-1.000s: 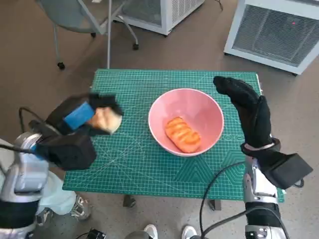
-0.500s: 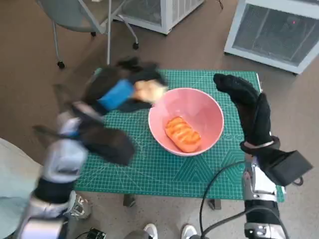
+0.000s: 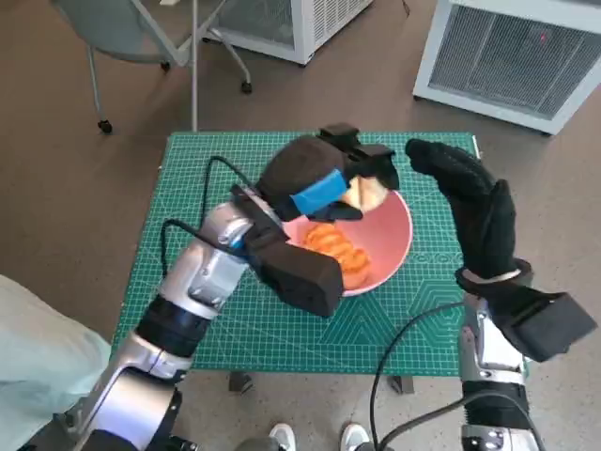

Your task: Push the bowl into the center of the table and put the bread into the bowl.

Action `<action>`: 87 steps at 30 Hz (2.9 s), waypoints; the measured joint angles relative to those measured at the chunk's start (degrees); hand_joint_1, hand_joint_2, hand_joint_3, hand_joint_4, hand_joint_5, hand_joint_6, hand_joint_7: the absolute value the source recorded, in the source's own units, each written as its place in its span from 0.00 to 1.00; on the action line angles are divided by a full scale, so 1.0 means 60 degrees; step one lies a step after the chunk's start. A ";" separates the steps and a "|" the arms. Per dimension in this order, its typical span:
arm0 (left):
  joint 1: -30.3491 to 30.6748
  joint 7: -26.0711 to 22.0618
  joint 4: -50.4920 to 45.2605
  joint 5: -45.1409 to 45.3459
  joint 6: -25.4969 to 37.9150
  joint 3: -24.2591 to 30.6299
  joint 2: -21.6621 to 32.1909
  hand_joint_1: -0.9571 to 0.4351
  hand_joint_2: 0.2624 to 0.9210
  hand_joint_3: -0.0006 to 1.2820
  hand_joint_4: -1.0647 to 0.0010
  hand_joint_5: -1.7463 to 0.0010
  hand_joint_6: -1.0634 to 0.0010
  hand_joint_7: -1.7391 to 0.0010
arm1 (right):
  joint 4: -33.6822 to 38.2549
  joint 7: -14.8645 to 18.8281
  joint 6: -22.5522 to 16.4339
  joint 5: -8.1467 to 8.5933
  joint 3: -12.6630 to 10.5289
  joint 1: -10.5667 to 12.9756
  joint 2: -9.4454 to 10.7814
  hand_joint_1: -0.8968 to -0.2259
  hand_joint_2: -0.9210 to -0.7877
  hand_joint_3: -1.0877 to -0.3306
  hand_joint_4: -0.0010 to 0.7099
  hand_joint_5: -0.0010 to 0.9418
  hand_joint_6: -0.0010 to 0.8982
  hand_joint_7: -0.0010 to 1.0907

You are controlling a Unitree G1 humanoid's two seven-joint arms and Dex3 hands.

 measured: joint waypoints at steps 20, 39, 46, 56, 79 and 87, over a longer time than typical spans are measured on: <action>0.0221 -0.2155 -0.0083 -0.0797 0.0682 -0.0013 -0.0051 0.46 0.98 0.01 0.82 0.99 0.71 0.96 | -0.0243 -0.0408 0.0000 -0.0093 -0.0095 0.0148 -0.0005 0.28 0.00 0.40 0.24 0.00 0.00 0.44; 0.0829 -0.3882 -0.0845 -0.3420 0.0982 0.1413 0.0437 0.40 0.96 0.00 1.00 1.00 0.90 1.00 | -0.0253 -0.0505 0.0001 -0.0121 -0.0071 0.0135 0.0001 0.28 0.00 0.41 0.24 0.00 0.00 0.45; 0.1122 -0.4302 -0.1212 -0.4851 0.0773 0.2330 0.0555 0.41 0.97 0.00 1.00 1.00 0.89 1.00 | -0.0260 -0.0505 0.0016 -0.0117 -0.0060 0.0108 -0.0004 0.28 0.00 0.41 0.25 0.01 0.00 0.45; 0.1363 -0.3977 -0.0739 -0.6106 -0.0636 0.3263 0.0023 0.32 1.00 0.13 1.00 1.00 0.85 0.98 | -0.0439 -0.0505 0.0149 -0.0131 -0.0029 0.0044 -0.0009 0.28 0.00 0.42 0.25 0.01 0.00 0.46; 0.1884 -0.3130 0.0637 -0.6852 -0.2947 0.3962 -0.1375 0.25 1.00 0.30 0.90 0.98 0.83 0.97 | -0.0553 -0.0505 0.0369 -0.0145 -0.0016 -0.0367 -0.0038 0.28 0.00 0.43 0.26 0.01 0.00 0.48; 0.1950 -0.2985 0.0625 -0.6862 -0.2978 0.4134 -0.1358 0.25 1.00 0.31 0.90 0.98 0.82 0.96 | -0.0474 -0.0503 0.0381 -0.0138 -0.0011 -0.0556 -0.0038 0.27 0.00 0.45 0.26 0.00 0.00 0.47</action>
